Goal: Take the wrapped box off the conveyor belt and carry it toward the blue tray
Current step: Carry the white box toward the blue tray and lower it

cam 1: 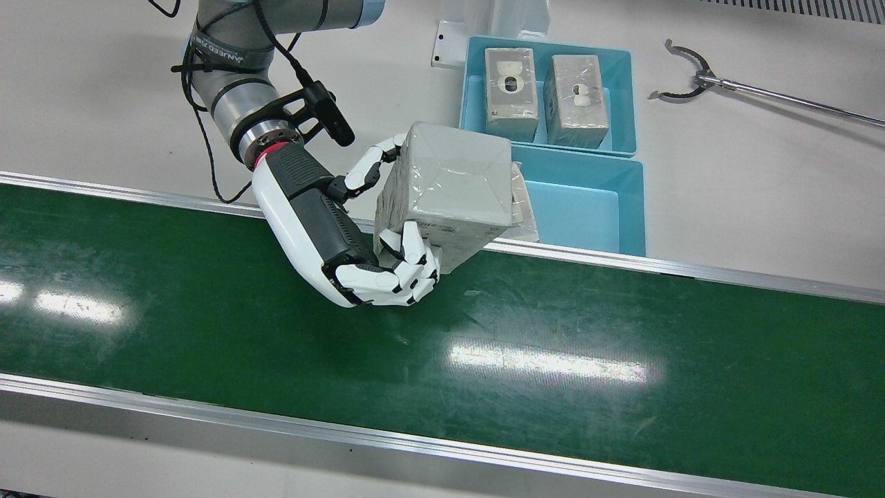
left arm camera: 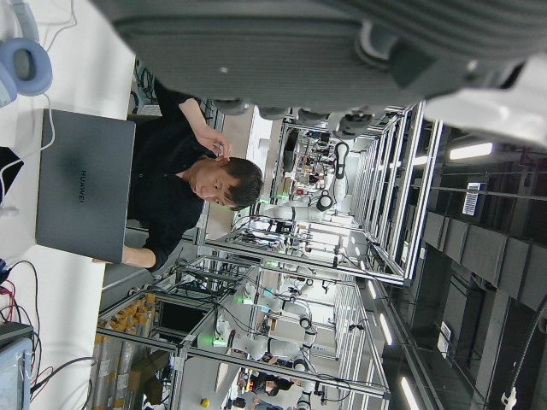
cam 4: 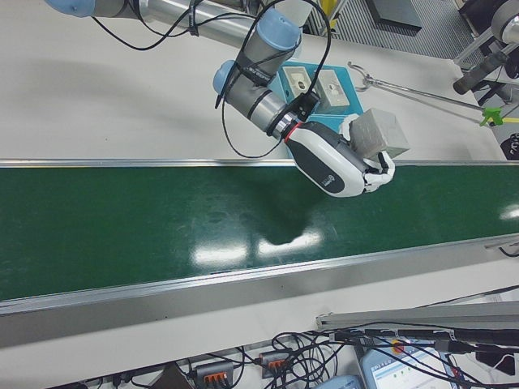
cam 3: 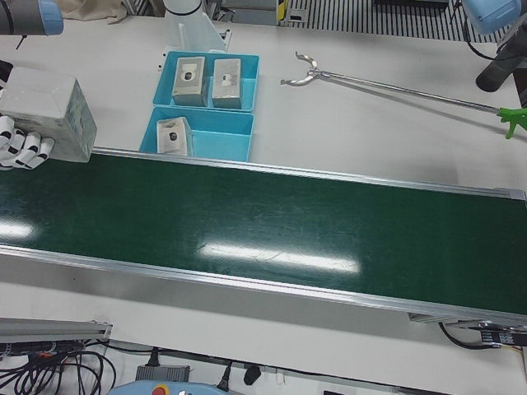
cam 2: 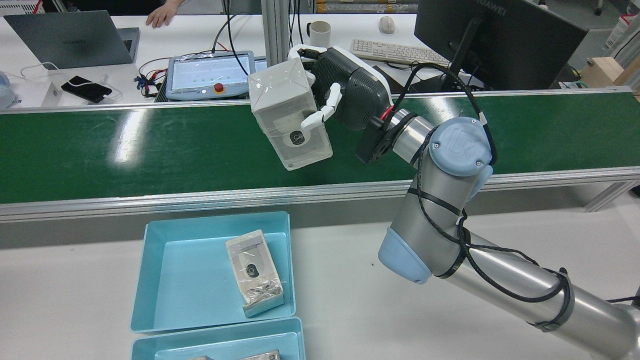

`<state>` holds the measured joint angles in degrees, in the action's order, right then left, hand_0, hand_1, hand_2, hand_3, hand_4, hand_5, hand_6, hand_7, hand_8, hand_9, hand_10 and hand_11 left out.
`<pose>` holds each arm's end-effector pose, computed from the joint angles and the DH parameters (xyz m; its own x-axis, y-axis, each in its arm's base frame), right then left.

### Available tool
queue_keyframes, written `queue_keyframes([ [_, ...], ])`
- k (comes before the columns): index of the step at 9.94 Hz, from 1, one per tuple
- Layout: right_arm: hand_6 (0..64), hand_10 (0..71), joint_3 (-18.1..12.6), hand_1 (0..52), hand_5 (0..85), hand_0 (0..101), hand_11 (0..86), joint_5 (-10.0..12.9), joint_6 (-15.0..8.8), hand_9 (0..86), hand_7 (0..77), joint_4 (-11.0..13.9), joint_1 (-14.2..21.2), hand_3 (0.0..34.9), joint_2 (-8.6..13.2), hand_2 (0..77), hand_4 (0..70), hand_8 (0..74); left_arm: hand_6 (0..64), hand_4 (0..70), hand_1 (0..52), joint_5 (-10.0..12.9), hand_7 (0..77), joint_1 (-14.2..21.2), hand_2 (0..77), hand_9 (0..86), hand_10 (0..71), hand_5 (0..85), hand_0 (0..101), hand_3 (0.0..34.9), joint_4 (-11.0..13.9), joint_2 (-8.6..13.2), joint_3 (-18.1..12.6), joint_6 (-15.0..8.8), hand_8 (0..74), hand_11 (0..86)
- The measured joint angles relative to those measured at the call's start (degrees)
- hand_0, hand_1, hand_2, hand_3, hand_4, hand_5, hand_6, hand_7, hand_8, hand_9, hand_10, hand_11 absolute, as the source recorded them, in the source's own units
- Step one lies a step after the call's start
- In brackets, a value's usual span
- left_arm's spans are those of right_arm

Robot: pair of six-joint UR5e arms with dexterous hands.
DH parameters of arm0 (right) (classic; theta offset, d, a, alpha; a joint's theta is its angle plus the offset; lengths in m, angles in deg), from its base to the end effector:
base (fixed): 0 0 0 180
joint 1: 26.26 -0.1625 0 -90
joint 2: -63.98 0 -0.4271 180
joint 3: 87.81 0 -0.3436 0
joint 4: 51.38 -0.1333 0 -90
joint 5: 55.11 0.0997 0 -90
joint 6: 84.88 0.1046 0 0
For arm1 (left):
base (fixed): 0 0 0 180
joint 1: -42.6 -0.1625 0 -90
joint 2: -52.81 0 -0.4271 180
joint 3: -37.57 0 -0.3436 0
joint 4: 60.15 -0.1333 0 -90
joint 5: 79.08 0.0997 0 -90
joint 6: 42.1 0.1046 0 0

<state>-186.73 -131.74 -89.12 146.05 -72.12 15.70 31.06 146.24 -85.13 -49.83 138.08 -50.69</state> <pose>-0.3340 -0.5703 0.2433 -0.8588 0.5082 -0.0644 0.3188 0.4318 -0.8437 -0.2135 -0.4672 0.5470 -0.9813 -0.1071 0.1602 -0.1558 -0.0476 -0.9866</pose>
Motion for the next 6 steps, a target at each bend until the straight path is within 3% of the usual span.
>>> queue_keyframes([
  [1,58.4,43.1,-1.9,2.2,59.5,52,54.0,0.0,-0.6,61.6,71.4,0.6,0.8,1.3,-0.3,25.6,43.6,50.2,0.0,0.0,0.0,0.0,0.5,0.0,1.1,0.5,0.5,1.1,0,0.0,0.0,0.0,0.0,0.0,0.5,0.0],
  [2,61.6,44.7,-3.2,1.6,59.5,51,58.9,0.1,-1.6,76.9,69.8,1.0,2.3,2.4,-0.4,25.6,43.6,59.4,0.0,0.0,0.0,0.0,0.5,0.0,1.1,0.5,0.5,1.1,0,0.0,0.0,0.0,0.0,0.0,0.5,0.0],
  [3,62.7,45.3,-4.0,1.6,59.5,50,63.3,0.3,-2.5,77.4,69.8,1.1,4.3,2.6,-0.3,25.6,43.6,65.4,0.0,0.0,0.0,0.0,0.5,0.0,1.1,0.5,0.5,1.1,0,0.0,0.0,0.0,0.0,0.0,0.5,0.0],
  [4,62.7,45.3,-4.4,1.6,59.5,50,63.3,1.3,-3.6,77.4,69.8,1.2,7.0,2.6,-0.1,25.6,43.6,65.4,0.0,0.0,0.0,0.0,0.5,0.0,1.1,0.5,0.5,1.1,0,0.0,0.0,0.0,0.0,0.0,0.5,0.5],
  [5,62.7,60.5,-4.7,1.6,83.4,49,83.4,2.4,-4.8,80.7,77.4,1.2,9.8,1.3,0.0,25.6,48.5,66.5,0.0,0.0,0.0,0.0,0.5,0.0,1.1,0.5,0.5,1.1,0,0.0,0.0,0.0,0.0,0.0,0.5,0.5],
  [6,62.7,65.4,-4.8,1.6,83.4,50,82.9,3.1,-5.8,80.7,77.4,1.2,12.4,1.4,0.1,25.6,48.5,64.4,0.0,0.0,0.0,0.0,0.5,0.0,1.1,0.5,0.5,1.1,0,0.0,0.0,0.0,0.0,0.0,0.5,0.0],
])
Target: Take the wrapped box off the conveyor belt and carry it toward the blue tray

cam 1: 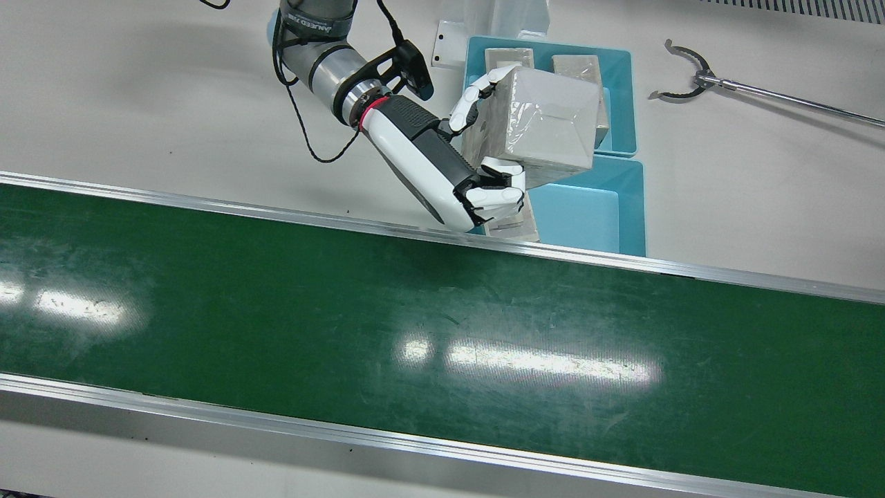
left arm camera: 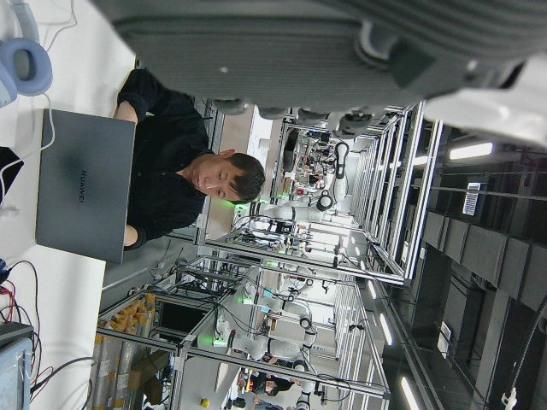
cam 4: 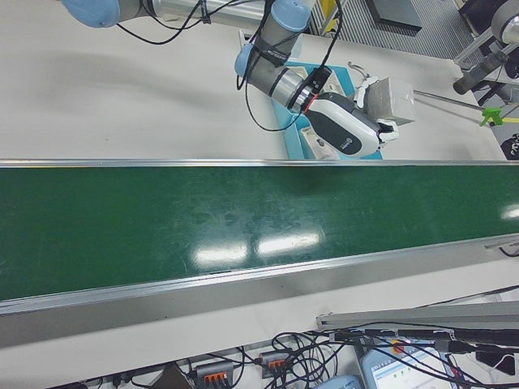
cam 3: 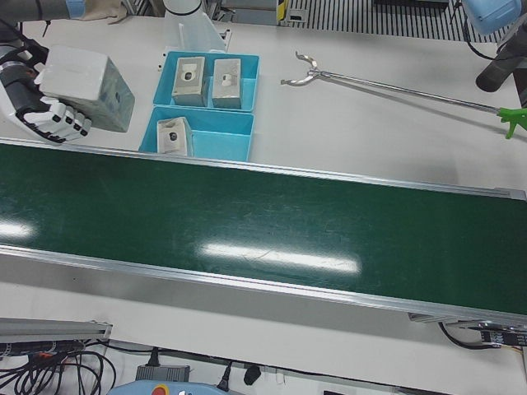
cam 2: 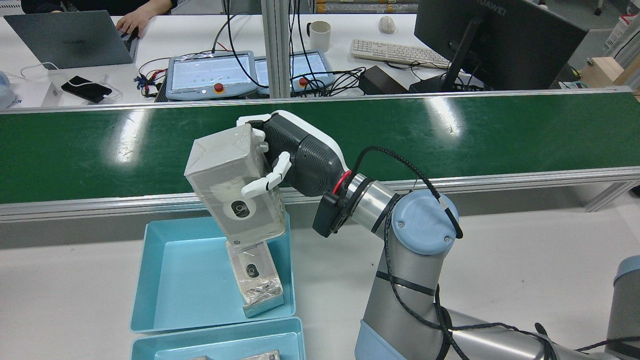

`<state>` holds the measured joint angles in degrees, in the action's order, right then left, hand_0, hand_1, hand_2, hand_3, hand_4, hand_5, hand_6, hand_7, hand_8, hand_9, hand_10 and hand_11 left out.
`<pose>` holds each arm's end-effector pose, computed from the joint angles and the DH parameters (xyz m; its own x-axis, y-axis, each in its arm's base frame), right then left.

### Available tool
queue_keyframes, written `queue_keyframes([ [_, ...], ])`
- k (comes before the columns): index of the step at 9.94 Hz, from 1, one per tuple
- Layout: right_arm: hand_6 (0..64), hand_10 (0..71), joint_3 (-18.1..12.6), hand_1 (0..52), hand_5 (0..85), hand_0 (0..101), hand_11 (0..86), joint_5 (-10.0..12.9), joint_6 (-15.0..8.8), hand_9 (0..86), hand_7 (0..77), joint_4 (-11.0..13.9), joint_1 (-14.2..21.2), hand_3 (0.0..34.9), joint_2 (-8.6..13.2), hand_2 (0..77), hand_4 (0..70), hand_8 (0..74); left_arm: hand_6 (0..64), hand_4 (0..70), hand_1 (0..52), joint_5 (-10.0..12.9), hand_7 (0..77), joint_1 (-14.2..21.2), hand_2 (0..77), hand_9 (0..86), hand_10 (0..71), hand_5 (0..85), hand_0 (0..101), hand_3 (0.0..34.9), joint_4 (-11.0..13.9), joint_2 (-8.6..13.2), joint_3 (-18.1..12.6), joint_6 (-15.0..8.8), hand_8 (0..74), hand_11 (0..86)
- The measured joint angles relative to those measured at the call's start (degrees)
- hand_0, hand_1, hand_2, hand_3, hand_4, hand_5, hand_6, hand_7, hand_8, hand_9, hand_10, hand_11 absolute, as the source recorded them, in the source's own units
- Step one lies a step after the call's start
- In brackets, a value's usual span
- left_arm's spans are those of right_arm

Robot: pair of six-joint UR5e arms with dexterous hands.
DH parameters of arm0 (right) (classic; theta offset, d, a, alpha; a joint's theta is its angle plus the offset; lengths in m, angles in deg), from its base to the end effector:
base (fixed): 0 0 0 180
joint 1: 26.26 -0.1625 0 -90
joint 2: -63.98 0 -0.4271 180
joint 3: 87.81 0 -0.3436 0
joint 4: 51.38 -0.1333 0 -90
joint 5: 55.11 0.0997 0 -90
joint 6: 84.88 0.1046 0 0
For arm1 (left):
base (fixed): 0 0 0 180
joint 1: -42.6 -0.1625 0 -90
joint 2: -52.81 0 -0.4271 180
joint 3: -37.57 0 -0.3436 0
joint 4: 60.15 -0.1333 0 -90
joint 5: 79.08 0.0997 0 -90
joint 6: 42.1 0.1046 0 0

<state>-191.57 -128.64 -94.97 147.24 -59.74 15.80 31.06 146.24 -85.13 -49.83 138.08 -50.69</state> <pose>-0.4265 -0.4774 0.2167 -0.7947 0.6063 -0.0278 0.3680 0.4448 -0.8166 -0.2135 -0.4672 0.5470 -0.9813 -0.1071 0.1602 -0.1558 -0.0476 -0.9866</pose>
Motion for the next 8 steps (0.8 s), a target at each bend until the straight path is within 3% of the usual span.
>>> queue_keyframes([
  [1,62.7,62.2,0.0,3.3,83.4,49,83.4,0.4,-0.8,80.2,77.4,-0.1,2.4,1.4,0.1,26.2,46.4,56.7,0.0,0.0,0.0,0.0,0.5,0.0,0.5,0.5,0.0,1.1,0,0.0,0.0,0.0,0.0,0.0,0.5,0.5],
  [2,62.7,62.2,-0.1,3.3,83.4,49,83.4,0.6,-1.2,80.2,77.4,-0.1,4.4,1.4,0.2,26.2,46.4,56.7,0.0,0.0,0.0,0.0,0.5,0.0,1.1,0.5,0.5,1.1,0,0.0,0.0,0.0,0.0,0.0,0.5,0.5],
  [3,56.2,44.7,-0.1,3.3,81.3,48,86.2,0.7,-1.5,78.5,77.4,-0.2,5.9,1.5,0.3,26.2,31.1,39.8,0.0,0.0,0.0,0.0,0.5,0.0,0.5,0.5,0.5,1.1,0,0.0,0.0,0.0,0.0,0.0,0.5,0.5],
  [4,56.2,44.7,-0.2,3.3,81.3,48,86.2,0.6,-1.6,78.5,77.4,-0.2,6.6,1.5,0.3,26.2,31.1,39.8,0.0,0.0,0.0,0.0,0.5,0.0,1.1,0.5,0.5,1.1,0,0.0,0.0,0.0,0.0,0.0,0.5,0.0],
  [5,44.7,34.9,-0.5,3.3,72.0,52,86.2,0.5,-1.7,52.4,77.4,-0.2,7.1,1.9,0.6,26.2,24.5,31.6,0.0,0.0,0.0,0.0,0.5,0.0,1.1,0.5,0.5,1.1,0,0.0,0.0,0.0,0.0,0.0,0.5,0.0],
  [6,38.7,23.5,-1.1,3.3,3.8,53,86.2,0.5,-1.8,14.7,31.6,-0.2,7.4,6.1,0.8,26.2,22.9,18.0,0.0,0.0,0.0,0.0,0.5,0.0,1.1,0.5,0.5,1.1,0,0.0,0.0,0.0,0.0,0.0,0.5,0.0],
  [7,17.5,0.0,-1.8,37.6,12.0,57,0.0,0.4,-1.9,0.5,10.9,-0.2,7.5,11.9,1.0,33.8,15.3,0.0,0.0,0.0,0.0,0.0,0.5,0.0,1.1,0.5,0.0,1.1,0,0.0,0.0,0.0,0.0,0.0,0.5,0.5],
  [8,17.5,0.0,-2.4,37.6,12.0,57,0.0,0.3,-2.1,0.5,10.9,-0.1,7.6,11.9,1.0,33.8,15.3,0.0,0.0,0.0,0.0,0.0,0.5,0.0,1.1,0.5,0.5,1.1,0,0.0,0.0,0.0,0.0,0.0,0.5,0.0],
])
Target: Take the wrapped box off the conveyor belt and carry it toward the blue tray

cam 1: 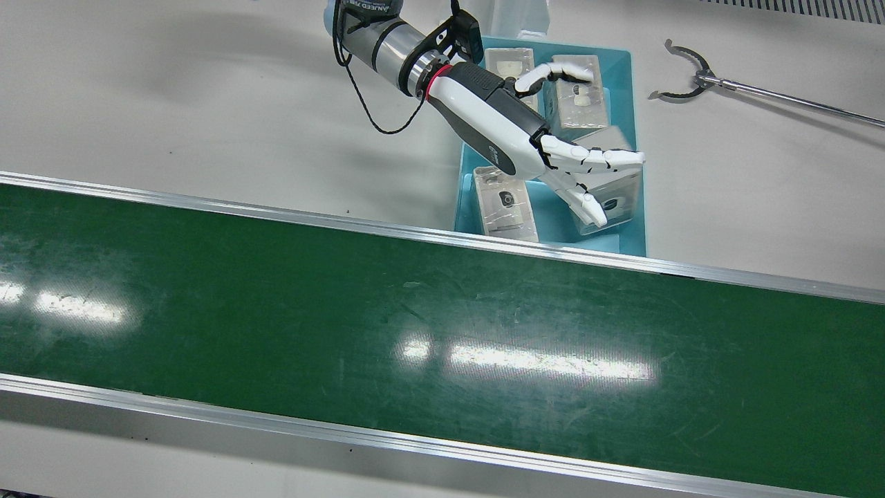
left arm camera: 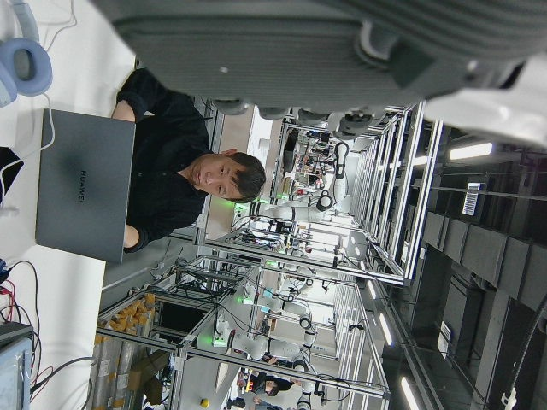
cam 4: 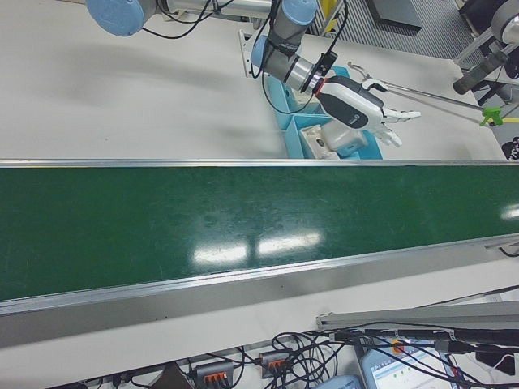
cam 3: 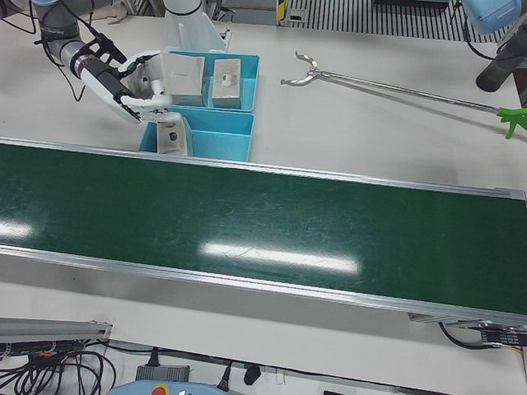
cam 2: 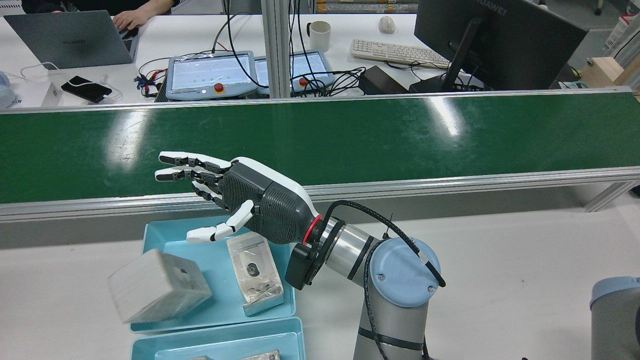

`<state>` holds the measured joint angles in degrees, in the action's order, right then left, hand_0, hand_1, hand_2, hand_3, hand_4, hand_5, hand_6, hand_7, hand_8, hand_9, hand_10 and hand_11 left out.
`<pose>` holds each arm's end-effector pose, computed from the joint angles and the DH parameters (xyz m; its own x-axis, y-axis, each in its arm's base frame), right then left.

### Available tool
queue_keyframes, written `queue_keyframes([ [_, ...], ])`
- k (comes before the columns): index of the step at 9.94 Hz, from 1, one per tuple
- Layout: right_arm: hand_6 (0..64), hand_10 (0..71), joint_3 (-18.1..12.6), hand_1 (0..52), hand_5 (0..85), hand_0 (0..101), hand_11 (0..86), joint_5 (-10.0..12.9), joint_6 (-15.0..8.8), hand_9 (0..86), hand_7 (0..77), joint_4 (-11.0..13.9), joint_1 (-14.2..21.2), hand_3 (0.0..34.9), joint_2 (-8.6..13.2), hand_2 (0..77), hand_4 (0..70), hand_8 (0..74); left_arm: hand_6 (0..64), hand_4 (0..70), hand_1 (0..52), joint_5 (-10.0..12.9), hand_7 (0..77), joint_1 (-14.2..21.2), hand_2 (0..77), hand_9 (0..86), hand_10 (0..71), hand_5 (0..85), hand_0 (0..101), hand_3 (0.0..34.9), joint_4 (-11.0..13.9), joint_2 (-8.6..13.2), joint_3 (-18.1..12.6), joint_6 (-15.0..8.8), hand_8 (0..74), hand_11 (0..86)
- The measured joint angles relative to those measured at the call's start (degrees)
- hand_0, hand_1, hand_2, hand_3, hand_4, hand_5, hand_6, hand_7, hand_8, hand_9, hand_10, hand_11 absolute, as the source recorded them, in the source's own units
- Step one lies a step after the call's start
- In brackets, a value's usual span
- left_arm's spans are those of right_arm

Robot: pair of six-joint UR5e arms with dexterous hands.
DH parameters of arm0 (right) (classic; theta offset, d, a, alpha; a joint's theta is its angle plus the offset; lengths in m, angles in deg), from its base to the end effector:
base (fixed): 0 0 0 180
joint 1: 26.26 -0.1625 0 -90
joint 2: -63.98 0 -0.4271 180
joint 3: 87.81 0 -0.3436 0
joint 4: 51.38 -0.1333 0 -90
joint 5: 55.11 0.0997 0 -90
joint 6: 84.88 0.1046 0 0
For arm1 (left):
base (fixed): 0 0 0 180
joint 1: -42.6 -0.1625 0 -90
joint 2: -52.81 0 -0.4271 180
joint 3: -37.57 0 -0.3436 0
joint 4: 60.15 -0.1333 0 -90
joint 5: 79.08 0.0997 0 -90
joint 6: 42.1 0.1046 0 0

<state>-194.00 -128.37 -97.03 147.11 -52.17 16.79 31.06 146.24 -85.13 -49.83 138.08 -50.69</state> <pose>-0.4756 -0.4127 0.1920 -0.7246 0.6888 -0.0229 0.4417 0.4386 -0.7826 -0.2135 -0.4672 0.5470 -0.9813 -0.1071 0.1602 -0.1558 -0.0476 -0.9866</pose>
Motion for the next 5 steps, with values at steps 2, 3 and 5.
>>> queue_keyframes([
  [2,1.1,0.0,-1.3,13.6,9.3,50,0.5,-0.2,-0.1,2.2,16.4,0.1,0.0,21.6,-0.3,8.2,8.2,0.0,0.0,0.0,0.0,0.0,0.5,0.0,0.5,0.5,0.5,0.5,0,0.0,0.0,0.0,0.0,0.0,0.5,0.0],
  [3,1.1,0.0,-2.6,10.9,9.3,49,0.5,-0.2,-0.1,2.2,16.4,0.1,-0.3,24.6,-0.9,1.1,7.6,0.0,0.0,0.0,0.0,0.0,0.5,0.0,0.5,0.5,0.5,0.5,0,0.0,0.0,0.0,0.0,0.0,0.5,0.0],
  [5,1.6,0.0,-6.1,12.0,13.6,49,0.5,-0.1,0.4,1.6,20.7,0.3,-4.0,29.6,-2.9,1.6,9.3,3.8,0.0,0.0,0.0,0.0,0.5,0.0,0.5,0.5,0.5,0.5,0,0.0,0.0,0.0,0.0,0.0,0.5,0.0],
])
